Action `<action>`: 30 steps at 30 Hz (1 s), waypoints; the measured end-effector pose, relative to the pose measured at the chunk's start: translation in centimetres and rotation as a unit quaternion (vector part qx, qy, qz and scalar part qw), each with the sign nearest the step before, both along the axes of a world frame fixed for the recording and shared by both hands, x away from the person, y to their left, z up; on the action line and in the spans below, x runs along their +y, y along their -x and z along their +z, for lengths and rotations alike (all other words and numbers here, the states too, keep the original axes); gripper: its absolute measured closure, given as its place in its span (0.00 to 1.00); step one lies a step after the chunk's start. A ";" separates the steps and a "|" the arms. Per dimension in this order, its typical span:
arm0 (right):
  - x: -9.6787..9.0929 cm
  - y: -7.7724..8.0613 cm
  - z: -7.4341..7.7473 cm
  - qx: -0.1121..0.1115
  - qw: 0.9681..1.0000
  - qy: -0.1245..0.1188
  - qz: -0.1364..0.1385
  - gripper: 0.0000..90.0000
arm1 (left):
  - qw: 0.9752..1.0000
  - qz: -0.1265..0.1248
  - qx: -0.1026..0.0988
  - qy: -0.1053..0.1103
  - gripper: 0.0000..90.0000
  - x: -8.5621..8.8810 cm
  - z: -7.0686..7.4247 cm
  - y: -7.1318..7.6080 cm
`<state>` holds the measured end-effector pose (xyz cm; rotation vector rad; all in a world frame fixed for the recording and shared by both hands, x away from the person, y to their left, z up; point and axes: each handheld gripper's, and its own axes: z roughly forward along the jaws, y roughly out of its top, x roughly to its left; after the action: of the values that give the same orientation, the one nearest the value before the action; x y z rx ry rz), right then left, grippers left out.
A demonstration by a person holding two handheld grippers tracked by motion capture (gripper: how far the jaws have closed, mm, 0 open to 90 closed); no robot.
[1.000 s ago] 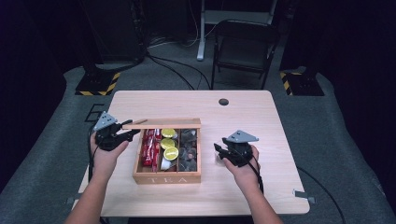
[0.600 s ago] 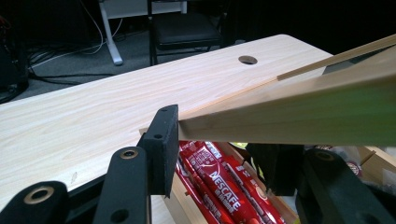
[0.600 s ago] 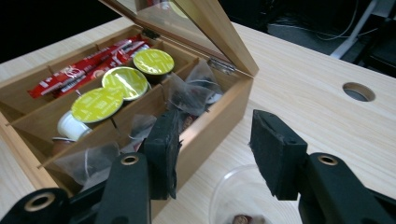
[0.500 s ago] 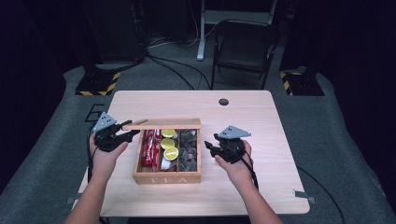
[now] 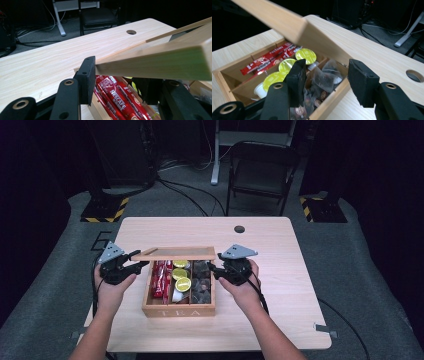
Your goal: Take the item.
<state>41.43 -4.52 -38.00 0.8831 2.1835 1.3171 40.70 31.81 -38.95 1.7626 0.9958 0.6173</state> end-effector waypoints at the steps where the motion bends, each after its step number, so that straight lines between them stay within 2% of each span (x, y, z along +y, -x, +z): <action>1: 0.2 0.0 0.1 0.000 1.000 0.000 0.000 0.54 | 1.000 0.000 0.000 0.000 0.59 0.0 0.0 0.0; 7: 0.8 -0.1 0.8 -0.018 1.000 -0.009 -0.001 0.54 | 1.000 -0.002 -0.002 -0.007 0.59 0.0 0.1 0.4; 8: 0.9 -0.1 1.0 -0.025 1.000 -0.010 0.001 0.55 | 1.000 0.000 -0.005 -0.001 0.59 0.0 0.1 0.5; 9: 0.9 0.0 1.1 -0.020 1.000 -0.005 0.000 0.55 | 1.000 -0.001 -0.005 0.000 0.59 0.0 0.2 0.6; 12: 1.1 -0.1 1.3 -0.029 1.000 0.002 0.001 0.55 | 1.000 -0.002 -0.009 0.003 0.60 0.1 0.3 0.8; 15: 1.1 -0.2 1.4 -0.031 0.999 0.004 0.003 0.55 | 1.000 -0.003 -0.014 0.011 0.60 0.3 0.5 1.2; 17: 1.1 -0.2 1.5 -0.022 1.000 0.005 0.001 0.55 | 1.000 -0.005 -0.017 0.014 0.61 0.4 0.7 1.4; 21: 1.1 -0.3 1.7 -0.028 1.000 0.008 0.002 0.56 | 1.000 -0.008 -0.021 0.022 0.61 0.4 1.1 1.8; 26: 1.1 -0.4 1.8 -0.025 1.000 0.010 0.003 0.56 | 1.000 -0.008 -0.020 0.009 0.60 0.3 1.8 2.2; 30: 1.1 -0.5 1.8 -0.026 1.000 0.012 0.007 0.56 | 1.000 0.003 -0.013 -0.003 0.59 -0.2 1.9 2.0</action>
<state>41.91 -3.44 -36.18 0.8169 2.1650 1.3041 38.66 31.64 -37.02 1.7544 0.9829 0.6454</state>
